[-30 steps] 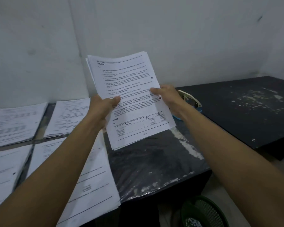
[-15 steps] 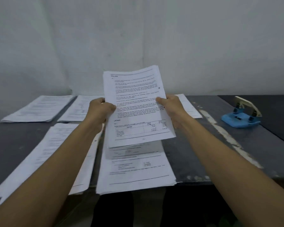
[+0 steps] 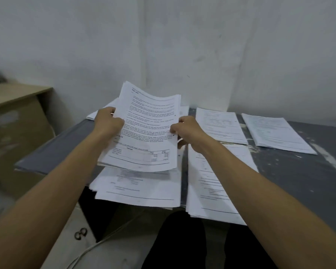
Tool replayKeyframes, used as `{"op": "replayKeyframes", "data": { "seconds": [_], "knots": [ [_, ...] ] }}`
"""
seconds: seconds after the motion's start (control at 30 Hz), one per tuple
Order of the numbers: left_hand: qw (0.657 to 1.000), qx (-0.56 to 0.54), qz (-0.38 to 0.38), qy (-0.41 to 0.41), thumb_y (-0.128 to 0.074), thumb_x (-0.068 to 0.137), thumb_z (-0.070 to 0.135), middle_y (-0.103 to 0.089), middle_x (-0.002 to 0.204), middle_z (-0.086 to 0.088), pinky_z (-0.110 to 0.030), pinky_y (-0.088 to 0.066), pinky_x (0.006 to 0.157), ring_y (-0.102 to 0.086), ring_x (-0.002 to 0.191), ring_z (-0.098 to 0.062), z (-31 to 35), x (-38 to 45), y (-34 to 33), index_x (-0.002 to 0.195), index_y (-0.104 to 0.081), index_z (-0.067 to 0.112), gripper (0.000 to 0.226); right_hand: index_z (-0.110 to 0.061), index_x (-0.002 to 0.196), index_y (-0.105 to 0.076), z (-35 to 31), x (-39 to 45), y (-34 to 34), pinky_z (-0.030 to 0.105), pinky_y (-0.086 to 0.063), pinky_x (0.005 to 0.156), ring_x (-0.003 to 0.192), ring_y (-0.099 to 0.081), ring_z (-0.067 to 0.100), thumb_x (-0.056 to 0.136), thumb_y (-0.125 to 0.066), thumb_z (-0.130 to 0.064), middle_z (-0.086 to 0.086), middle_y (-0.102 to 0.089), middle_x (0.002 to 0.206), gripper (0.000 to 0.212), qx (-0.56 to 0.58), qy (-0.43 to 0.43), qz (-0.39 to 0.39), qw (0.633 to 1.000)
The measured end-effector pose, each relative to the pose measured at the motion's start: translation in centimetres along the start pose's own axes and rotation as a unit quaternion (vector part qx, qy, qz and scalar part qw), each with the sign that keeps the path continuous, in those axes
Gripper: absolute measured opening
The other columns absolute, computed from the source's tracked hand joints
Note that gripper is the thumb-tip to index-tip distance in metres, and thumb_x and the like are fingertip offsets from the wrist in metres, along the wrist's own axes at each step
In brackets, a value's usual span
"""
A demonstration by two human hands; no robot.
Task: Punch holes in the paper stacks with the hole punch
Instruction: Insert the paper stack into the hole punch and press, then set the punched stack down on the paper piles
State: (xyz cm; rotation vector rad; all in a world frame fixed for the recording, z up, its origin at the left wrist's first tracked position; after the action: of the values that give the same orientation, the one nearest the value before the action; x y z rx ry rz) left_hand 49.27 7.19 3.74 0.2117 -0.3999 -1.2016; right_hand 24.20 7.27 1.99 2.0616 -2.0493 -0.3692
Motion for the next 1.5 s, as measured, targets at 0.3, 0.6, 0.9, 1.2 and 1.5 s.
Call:
{"op": "replayKeyframes", "data": {
  "seconds": [0.3,0.6,0.9,1.2,1.5],
  "knots": [
    [0.985,0.169,0.036,0.006,-0.058,0.093,0.002,-0.064,0.125,-0.013,-0.037,-0.052,0.079,-0.061,0.096,-0.026,-5.2,4.2,8.1,0.129,-0.059,0.009,0.036,0.008,0.096,-0.062,-1.6,1.7,-12.6,0.039,-0.062,0.056,0.068,-0.073,0.037,0.081,-0.066,0.012,0.023,-0.073,0.085,0.016,0.01,-0.023,-0.096,0.995],
    [0.953,0.3,0.032,0.018,-0.056,0.09,0.001,-0.069,0.11,-0.014,-0.034,-0.05,0.072,-0.062,0.09,-0.029,-8.9,8.2,12.9,0.117,-0.069,0.007,0.03,0.013,0.102,-0.061,-1.9,3.9,-19.0,0.036,-0.06,0.054,0.064,-0.073,0.036,0.082,-0.069,0.011,0.027,-0.072,0.083,0.021,-0.006,-0.053,-0.132,0.99],
    [0.905,0.414,-0.037,0.088,-0.064,0.086,0.019,-0.052,0.07,-0.005,-0.025,-0.035,0.048,-0.05,0.059,-0.018,-13.4,10.8,13.6,0.079,-0.058,0.005,0.017,0.008,0.088,-0.064,-3.0,8.5,-19.6,0.023,-0.045,0.039,0.047,-0.069,0.027,0.08,-0.069,-0.001,0.017,-0.07,0.06,0.013,-0.136,-0.019,-0.057,0.989],
    [0.903,0.427,-0.025,-0.031,-0.063,0.084,0.022,-0.057,0.087,-0.006,-0.03,-0.04,0.06,-0.056,0.076,-0.024,-9.4,18.0,9.2,0.09,-0.054,0.01,0.017,-0.013,0.061,-0.042,-5.4,15.5,-19.0,0.018,-0.034,0.037,0.046,-0.048,0.016,0.074,-0.055,-0.001,0.0,-0.048,0.055,0.022,-0.228,0.051,0.051,0.971],
    [0.877,0.465,-0.124,0.009,-0.064,0.093,0.025,-0.059,0.108,-0.009,-0.032,-0.041,0.071,-0.054,0.091,-0.026,-10.0,25.2,2.2,0.117,-0.055,0.006,0.032,-0.011,0.076,-0.047,-3.5,23.1,-19.2,0.023,-0.042,0.052,0.065,-0.05,0.014,0.087,-0.059,-0.01,-0.001,-0.051,0.074,0.016,-0.261,0.002,0.01,0.965]
  ]
}}
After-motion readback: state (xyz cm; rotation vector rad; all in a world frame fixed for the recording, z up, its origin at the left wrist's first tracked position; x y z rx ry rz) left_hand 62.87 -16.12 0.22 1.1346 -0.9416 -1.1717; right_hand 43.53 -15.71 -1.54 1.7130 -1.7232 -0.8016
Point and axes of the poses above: each hand's wrist, its own x-axis towards the middle knuckle, its own y-axis out of the back of the hand, z = x × y, the point moved 5 cm from there along x, towards the middle knuckle
